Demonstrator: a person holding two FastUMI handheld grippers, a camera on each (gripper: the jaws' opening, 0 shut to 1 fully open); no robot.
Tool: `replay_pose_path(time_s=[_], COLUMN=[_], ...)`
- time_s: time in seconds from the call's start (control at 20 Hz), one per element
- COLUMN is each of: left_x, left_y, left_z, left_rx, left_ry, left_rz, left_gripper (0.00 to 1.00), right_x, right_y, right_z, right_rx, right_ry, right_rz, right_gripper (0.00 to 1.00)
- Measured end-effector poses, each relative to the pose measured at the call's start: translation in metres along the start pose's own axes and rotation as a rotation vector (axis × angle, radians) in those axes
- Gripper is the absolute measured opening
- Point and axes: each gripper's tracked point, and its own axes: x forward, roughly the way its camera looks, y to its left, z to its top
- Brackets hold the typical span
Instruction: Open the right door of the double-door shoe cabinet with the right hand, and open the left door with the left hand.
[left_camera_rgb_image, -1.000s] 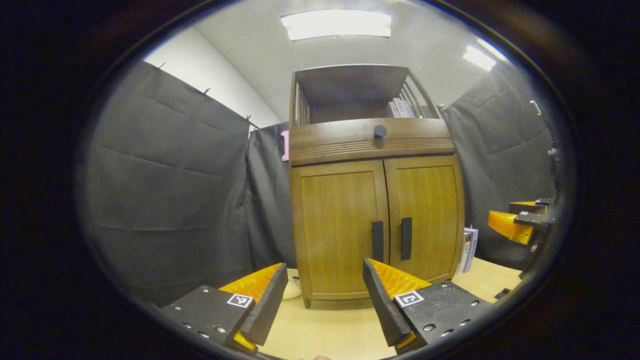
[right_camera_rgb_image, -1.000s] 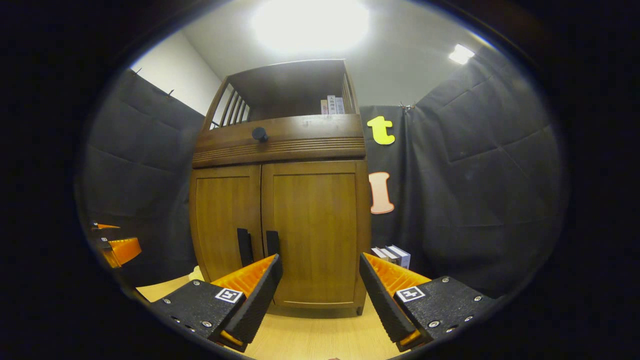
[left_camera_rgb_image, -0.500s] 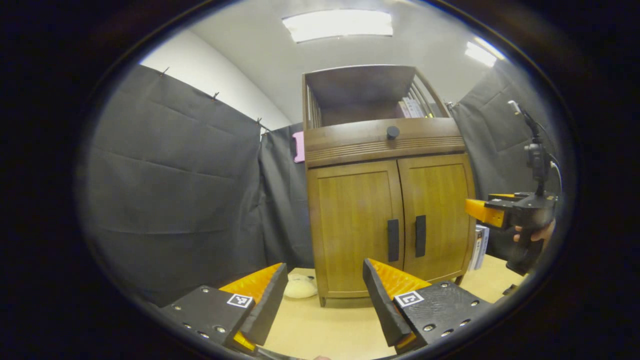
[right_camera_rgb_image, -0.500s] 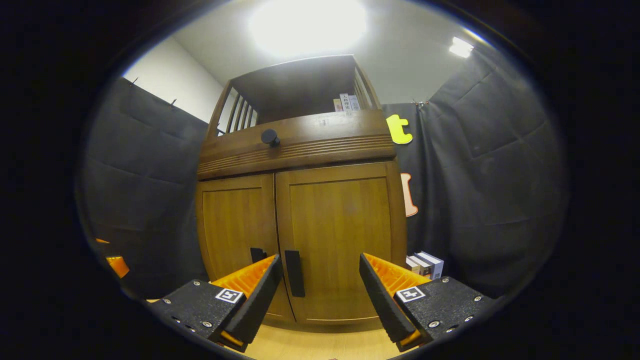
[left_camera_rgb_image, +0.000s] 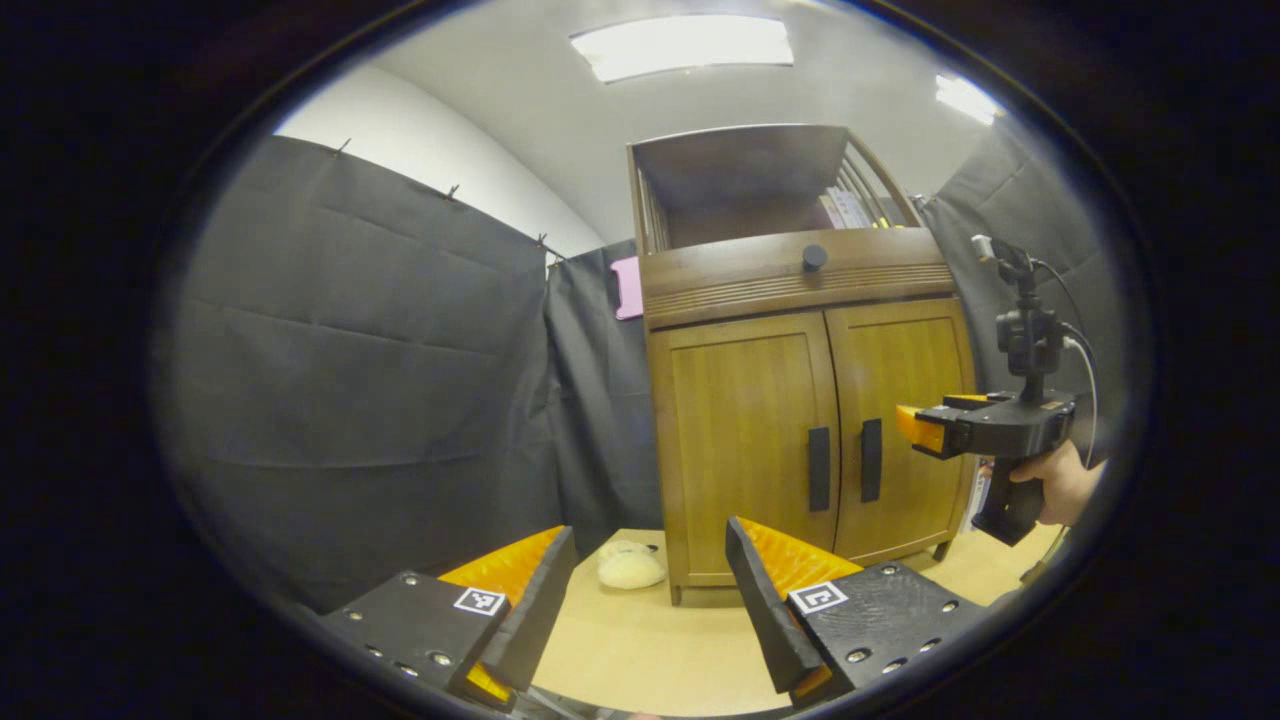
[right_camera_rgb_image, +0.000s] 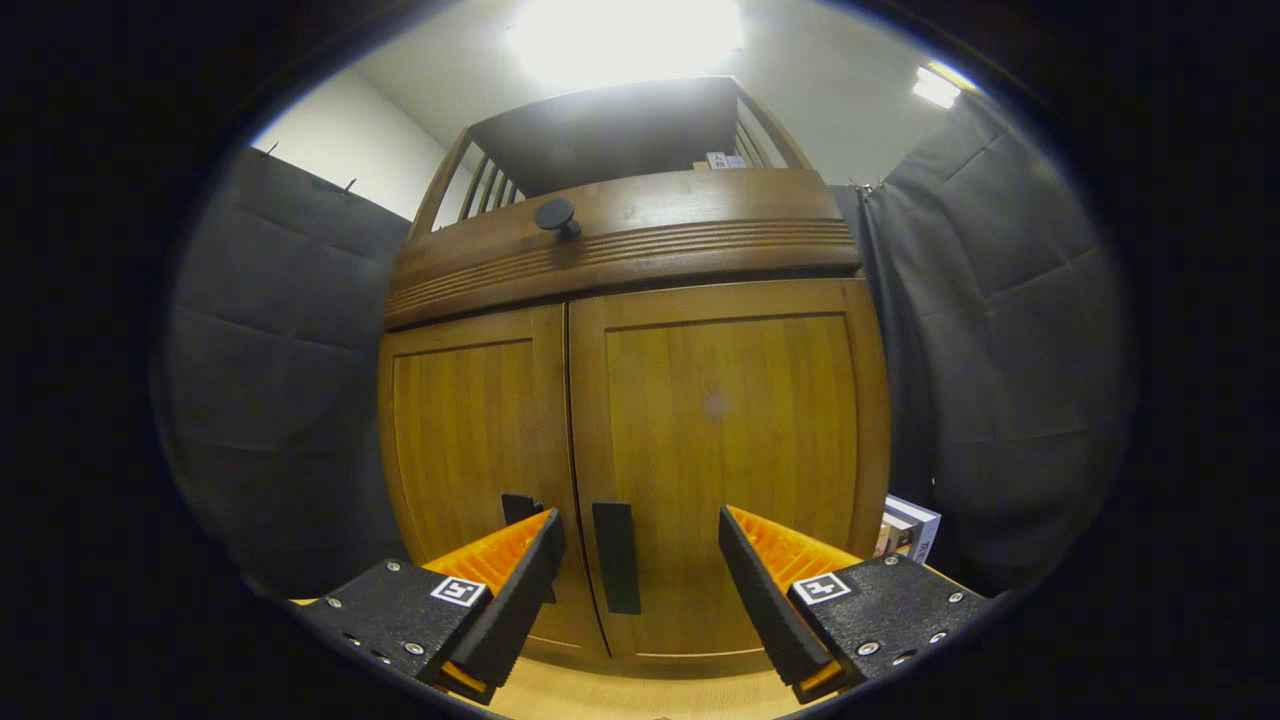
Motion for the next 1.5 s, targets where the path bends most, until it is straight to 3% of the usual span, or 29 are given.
replay_pose_path(time_s=[0.65, 1.1, 1.3, 1.5], left_x=[-0.006, -0.009, -0.010, -0.010], left_y=[0.019, 0.025, 0.024, 0.023], left_z=[0.002, 0.003, 0.004, 0.004], left_rx=[0.016, 0.025, 0.033, 0.023], left_ry=[0.014, 0.025, 0.022, 0.021], left_rz=[0.116, 0.140, 0.135, 0.123], left_gripper=[0.93, 0.93, 0.93, 0.93], right_x=[0.065, 0.085, 0.088, 0.082], right_y=[0.014, 0.014, 0.014, 0.013], right_z=[-0.071, -0.090, -0.093, -0.093], right_rx=[-0.046, -0.046, 0.034, -0.043], right_ry=[0.143, 0.199, 0.233, 0.240], right_rz=[-0.009, -0.042, -0.057, -0.061], right_gripper=[0.93, 0.58, 0.38, 0.24])
